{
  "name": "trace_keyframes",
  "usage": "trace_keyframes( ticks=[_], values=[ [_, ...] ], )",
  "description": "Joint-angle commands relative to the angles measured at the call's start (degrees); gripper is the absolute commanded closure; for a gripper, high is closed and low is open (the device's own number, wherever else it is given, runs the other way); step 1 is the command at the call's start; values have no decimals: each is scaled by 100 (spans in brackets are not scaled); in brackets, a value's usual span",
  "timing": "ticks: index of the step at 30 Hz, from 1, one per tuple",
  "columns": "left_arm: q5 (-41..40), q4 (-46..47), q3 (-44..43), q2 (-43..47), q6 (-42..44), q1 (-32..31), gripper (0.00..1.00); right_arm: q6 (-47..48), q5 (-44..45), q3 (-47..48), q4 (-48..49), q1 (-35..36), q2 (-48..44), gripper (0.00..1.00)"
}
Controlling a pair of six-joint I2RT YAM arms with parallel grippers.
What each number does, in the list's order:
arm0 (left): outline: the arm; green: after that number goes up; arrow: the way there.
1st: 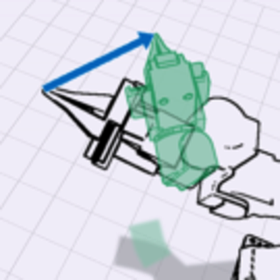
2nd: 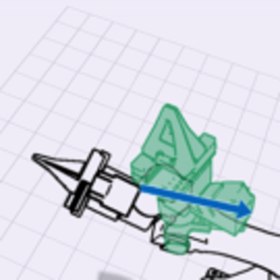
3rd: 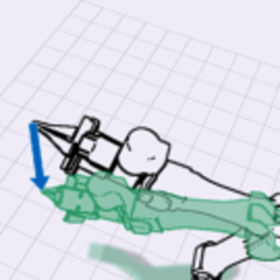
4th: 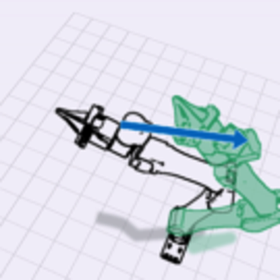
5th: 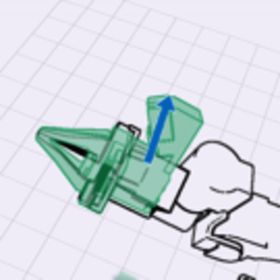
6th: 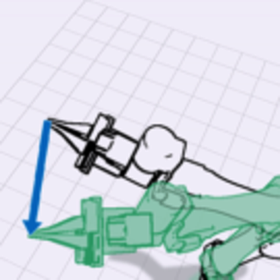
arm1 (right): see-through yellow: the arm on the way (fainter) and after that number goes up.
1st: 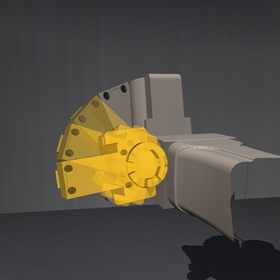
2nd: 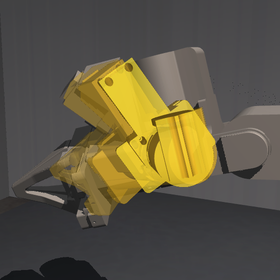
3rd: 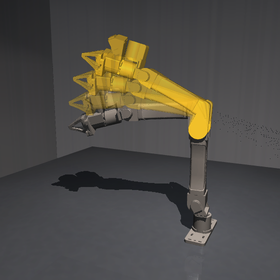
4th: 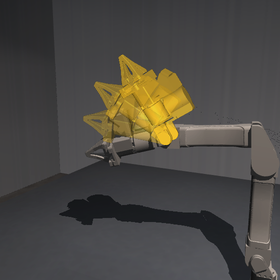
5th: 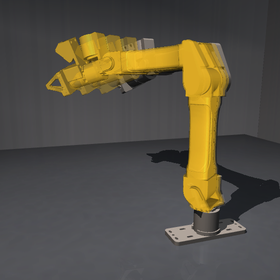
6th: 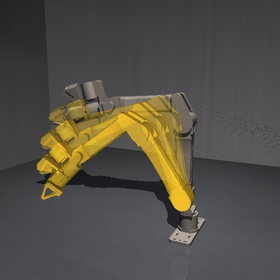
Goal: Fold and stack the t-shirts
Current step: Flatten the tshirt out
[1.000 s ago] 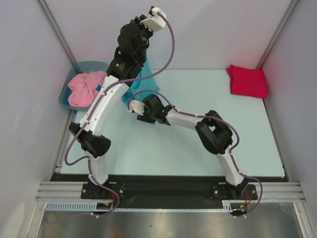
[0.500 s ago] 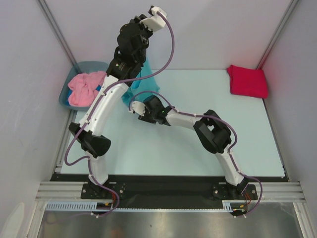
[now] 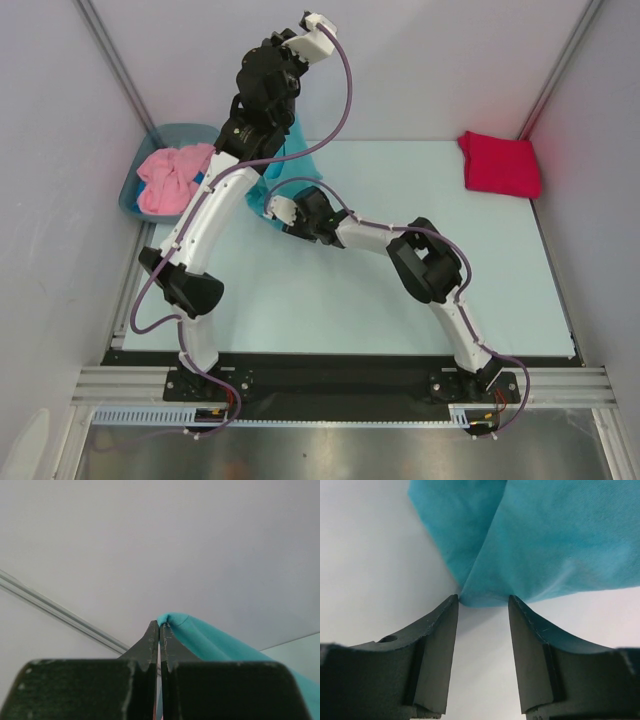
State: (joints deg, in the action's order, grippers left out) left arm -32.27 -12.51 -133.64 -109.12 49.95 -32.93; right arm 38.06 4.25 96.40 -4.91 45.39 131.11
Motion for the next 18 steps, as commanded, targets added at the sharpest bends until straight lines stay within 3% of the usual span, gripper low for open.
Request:
trace_keyframes(
  ticks=[1,6,9,10,13,18],
  values=[
    [89,372,-320,225,-4,6,100,-10,14,300,16,-30,213,50],
    [81,451,-311,207,58,6,100,-27,-12,458,-28,-21,292,53],
    [89,530,-320,190,120,14,100,-18,-47,459,-63,-12,319,66],
    [89,522,-320,189,137,14,100,-1,-47,459,-80,-21,328,75],
    [98,583,-320,172,155,14,100,17,-4,441,-81,-21,319,86],
    [89,566,-320,128,155,14,100,-1,84,424,-63,-12,214,91]
  ],
)
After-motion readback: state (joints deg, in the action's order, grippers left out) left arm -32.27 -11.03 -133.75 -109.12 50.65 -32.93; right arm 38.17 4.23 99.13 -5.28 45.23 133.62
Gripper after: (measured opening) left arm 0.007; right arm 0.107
